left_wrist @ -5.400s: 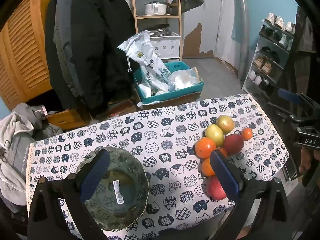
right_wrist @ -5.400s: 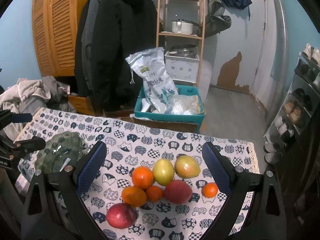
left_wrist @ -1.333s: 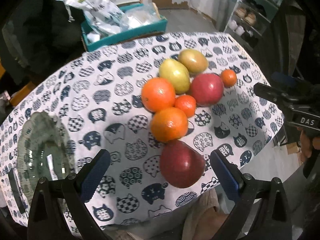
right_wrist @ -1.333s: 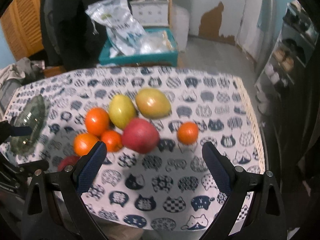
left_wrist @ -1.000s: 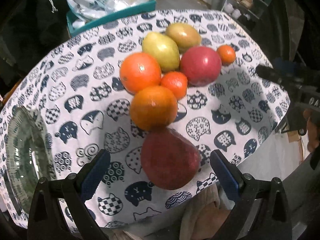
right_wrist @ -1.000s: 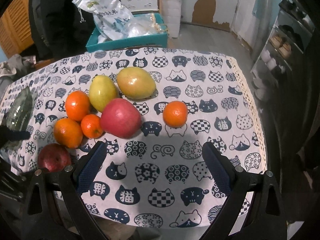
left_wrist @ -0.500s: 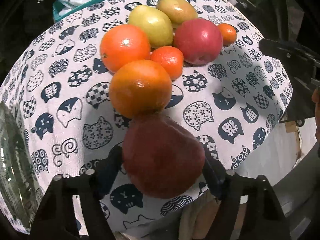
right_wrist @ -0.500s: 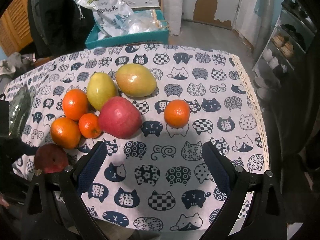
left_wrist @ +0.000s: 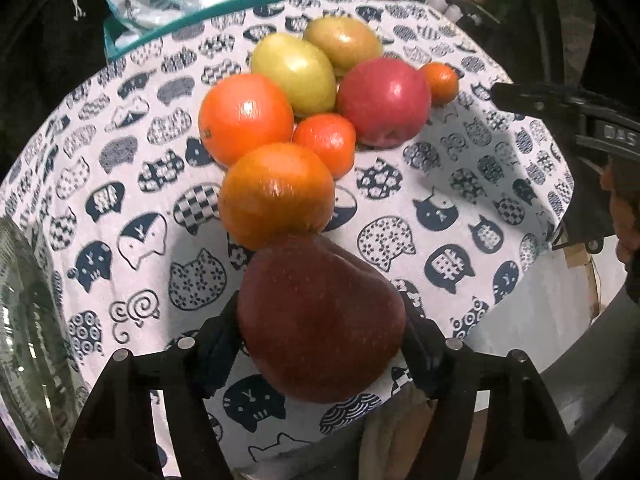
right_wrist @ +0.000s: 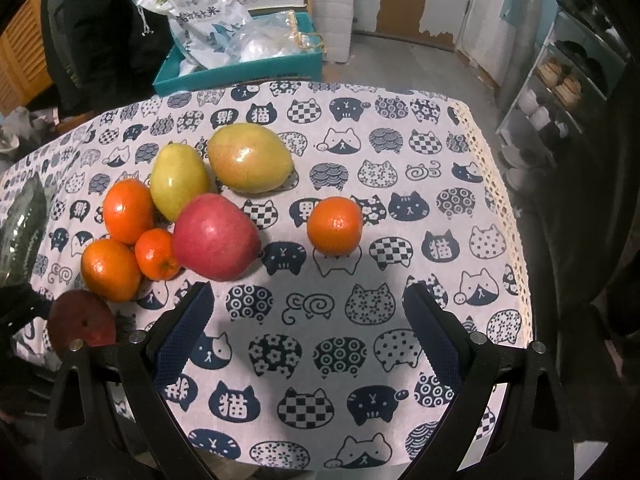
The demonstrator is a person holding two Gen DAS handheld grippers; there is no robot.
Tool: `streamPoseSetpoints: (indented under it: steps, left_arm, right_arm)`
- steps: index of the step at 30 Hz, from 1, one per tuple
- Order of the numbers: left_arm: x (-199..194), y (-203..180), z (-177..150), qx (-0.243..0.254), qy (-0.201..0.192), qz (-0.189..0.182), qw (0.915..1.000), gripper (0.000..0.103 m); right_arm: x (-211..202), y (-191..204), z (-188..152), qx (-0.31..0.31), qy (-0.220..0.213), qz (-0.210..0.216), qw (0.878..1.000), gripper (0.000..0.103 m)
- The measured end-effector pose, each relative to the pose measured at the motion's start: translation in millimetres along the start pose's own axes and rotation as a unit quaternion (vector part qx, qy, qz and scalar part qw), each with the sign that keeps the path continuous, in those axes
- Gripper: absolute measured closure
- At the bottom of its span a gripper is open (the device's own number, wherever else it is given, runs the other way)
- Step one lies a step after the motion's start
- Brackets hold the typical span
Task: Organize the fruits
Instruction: 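Grasp the large red apple with the left gripper while the right gripper grasps an orange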
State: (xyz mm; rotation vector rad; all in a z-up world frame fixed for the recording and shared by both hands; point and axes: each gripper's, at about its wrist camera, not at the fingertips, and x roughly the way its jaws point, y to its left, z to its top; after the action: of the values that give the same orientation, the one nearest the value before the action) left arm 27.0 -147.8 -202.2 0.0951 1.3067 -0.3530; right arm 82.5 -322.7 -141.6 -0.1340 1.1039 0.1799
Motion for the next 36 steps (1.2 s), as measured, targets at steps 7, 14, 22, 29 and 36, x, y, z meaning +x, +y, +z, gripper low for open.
streamPoseSetpoints:
  steps: [7,14,22,29,36]
  left_arm:
    - [-28,15,7,-0.017,-0.024,-0.004,0.9996,0.03]
    - [-39,32,22,-0.041,-0.052,0.007,0.9978,0.03]
    - [-40,62,41,-0.078,-0.068,0.013,0.9945,0.03]
    - [-33,76,44,-0.09,-0.065,0.019,0.9936,0.03]
    - [-31,82,45,-0.098,-0.062,0.018,0.9931,0.03]
  right_arm:
    - [4,-10,13,0.003,-0.006,-0.012,1.0,0.009]
    - [23,-28,34,0.007,0.009,-0.022,1.0,0.009]
    - [61,-39,48,0.029,0.045,-0.006,0.999,0.009]
    - [100,-40,47,0.032,0.083,-0.001,0.996,0.022]
    - [113,-33,43,0.021,0.094,0.004,0.995,0.047]
